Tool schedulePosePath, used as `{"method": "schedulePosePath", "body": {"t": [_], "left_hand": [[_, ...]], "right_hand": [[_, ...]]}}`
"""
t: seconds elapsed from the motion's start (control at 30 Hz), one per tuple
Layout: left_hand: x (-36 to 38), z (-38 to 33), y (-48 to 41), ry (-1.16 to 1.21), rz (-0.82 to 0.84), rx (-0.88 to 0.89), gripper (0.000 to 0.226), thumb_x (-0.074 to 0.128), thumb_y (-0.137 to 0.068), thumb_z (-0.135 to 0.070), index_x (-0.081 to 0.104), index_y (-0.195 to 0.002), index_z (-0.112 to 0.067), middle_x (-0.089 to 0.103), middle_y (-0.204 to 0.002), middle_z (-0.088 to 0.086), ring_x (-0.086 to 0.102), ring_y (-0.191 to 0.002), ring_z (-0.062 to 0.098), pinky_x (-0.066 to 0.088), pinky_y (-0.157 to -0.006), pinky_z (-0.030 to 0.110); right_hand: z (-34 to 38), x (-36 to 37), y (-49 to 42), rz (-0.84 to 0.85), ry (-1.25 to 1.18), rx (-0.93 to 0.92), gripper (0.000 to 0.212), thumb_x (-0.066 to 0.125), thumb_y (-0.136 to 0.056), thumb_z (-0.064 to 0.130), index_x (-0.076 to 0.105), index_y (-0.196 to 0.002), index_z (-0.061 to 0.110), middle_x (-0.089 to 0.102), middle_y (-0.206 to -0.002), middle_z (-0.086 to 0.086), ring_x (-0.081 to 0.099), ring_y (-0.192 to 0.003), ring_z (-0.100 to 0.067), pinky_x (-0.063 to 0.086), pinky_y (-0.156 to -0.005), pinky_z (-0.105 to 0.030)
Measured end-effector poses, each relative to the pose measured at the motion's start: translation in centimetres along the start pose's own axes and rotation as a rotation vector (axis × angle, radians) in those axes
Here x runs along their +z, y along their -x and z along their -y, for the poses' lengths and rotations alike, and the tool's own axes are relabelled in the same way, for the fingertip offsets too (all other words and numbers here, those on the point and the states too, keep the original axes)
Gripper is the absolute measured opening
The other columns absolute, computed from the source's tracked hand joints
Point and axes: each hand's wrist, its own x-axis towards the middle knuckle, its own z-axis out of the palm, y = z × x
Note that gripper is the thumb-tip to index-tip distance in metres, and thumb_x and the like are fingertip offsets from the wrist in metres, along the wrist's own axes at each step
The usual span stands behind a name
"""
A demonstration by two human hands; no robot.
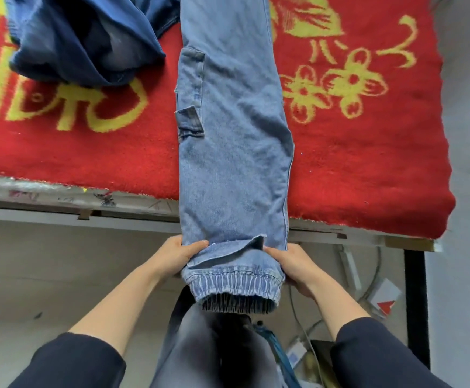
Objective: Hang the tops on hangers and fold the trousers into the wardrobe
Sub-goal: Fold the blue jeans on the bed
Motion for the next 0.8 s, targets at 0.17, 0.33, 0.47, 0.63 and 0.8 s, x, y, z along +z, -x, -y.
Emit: {"method": "schedulePosePath", "body": {"t": [0.17,0.33,0.47,0.63,0.8], "left_hand": [[3.1,4.0,5.9,0.014,0.225,-0.313,0.030,0.068,-0.087,-0.027,0.066,-0.105,-0.003,0.074,-0.086,0.010,0.070,-0.067,0.019,0.054,-0.055,0.027],[4.9,4.6,9.3,-0.040,0.266,-0.388,0.029,0.069,-0.086,-0.029,0.065,-0.102,-0.005,0.070,-0.076,0.006,0.066,-0.061,0.016,0.055,-0.058,0.031],[4.3,-0.4,9.6,0.094,-0.023,-0.189,0.074,0.074,-0.082,-0.025,0.034,-0.141,-0.007,0.062,-0.103,0.001,0.067,-0.072,0.017,0.053,-0.049,0.026],[1.1,-8.9,9.0,0.273,0.000,0.037,0.024,0.055,-0.093,-0.015,0.067,-0.112,-0.022,0.069,-0.079,-0.004,0.054,-0.057,0.008,0.049,-0.049,0.018],[-3.2,-17.6,6.2,0.599,-0.064,0.147,0.018,0.050,-0.092,-0.014,0.059,-0.077,-0.015,0.053,-0.043,-0.009,0.045,-0.031,0.001,0.055,-0.051,0.020]], "right_hand": [[-4.3,-1.1,6.0,0.206,0.177,0.242,0.022,0.073,-0.080,0.031,0.069,-0.060,0.021,0.068,-0.062,0.003,0.061,-0.049,-0.009,0.044,-0.046,-0.021],[-5.8,-2.2,9.0,0.154,0.225,0.331,0.021,0.061,-0.081,0.010,0.044,-0.067,0.012,0.048,-0.059,-0.007,0.046,-0.047,-0.017,0.039,-0.053,-0.027],[-1.1,-3.3,7.9,-0.063,0.159,0.121,0.054,0.053,-0.083,0.006,0.042,-0.135,0.014,0.055,-0.115,-0.009,0.058,-0.080,-0.019,0.046,-0.056,-0.024],[8.5,-4.4,7.3,0.078,-0.090,-0.053,0.023,0.040,-0.082,0.014,0.062,-0.081,0.007,0.053,-0.067,-0.016,0.049,-0.047,-0.022,0.051,-0.054,-0.029],[18.9,-6.3,5.7,0.186,-0.311,-0.298,0.047,0.037,-0.067,0.022,0.076,-0.077,-0.001,0.071,-0.086,-0.027,0.071,-0.077,-0.034,0.059,-0.067,-0.031]]}}
